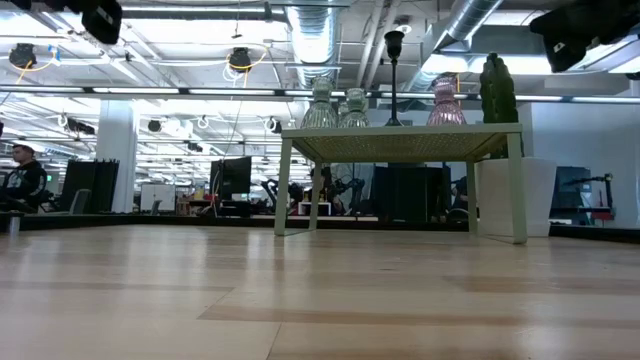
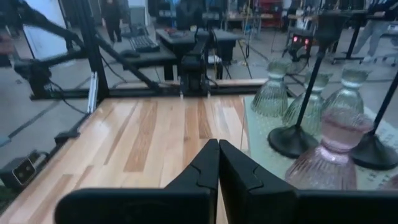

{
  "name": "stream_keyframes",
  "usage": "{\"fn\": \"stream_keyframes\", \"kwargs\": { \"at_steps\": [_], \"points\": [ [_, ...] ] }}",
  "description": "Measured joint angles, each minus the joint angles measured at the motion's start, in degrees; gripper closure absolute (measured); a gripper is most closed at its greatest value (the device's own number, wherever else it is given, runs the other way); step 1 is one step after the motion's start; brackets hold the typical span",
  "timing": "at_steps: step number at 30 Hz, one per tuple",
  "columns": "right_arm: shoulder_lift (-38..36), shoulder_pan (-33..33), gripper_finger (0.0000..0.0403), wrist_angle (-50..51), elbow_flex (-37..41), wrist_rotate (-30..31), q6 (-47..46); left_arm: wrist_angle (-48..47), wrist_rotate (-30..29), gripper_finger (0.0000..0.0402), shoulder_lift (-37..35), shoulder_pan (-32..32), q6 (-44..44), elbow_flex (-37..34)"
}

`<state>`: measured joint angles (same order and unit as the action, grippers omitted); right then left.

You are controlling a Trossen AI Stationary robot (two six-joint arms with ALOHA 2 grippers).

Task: Pick & Place candle stick holders
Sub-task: Return to Home Position

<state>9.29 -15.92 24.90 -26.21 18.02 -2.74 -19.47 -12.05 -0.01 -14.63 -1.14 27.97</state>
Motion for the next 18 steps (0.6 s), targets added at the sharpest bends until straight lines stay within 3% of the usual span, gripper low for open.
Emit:
{"fn": "stream_keyframes", "kwargs": {
  "at_steps": [11,18],
  "points": [
    [-9.2,0.0,0.0403,3.4,-0.1,0.1,0.5,-1.5,-0.3,0.0396,0.0,0.0,-0.4,0.0],
    [-9.1,0.0,0.0403,2.5,-0.1,2.9,2.1,-1.5,-0.4,0.0398,0.0,0.0,0.2,0.1]
  ]
}}
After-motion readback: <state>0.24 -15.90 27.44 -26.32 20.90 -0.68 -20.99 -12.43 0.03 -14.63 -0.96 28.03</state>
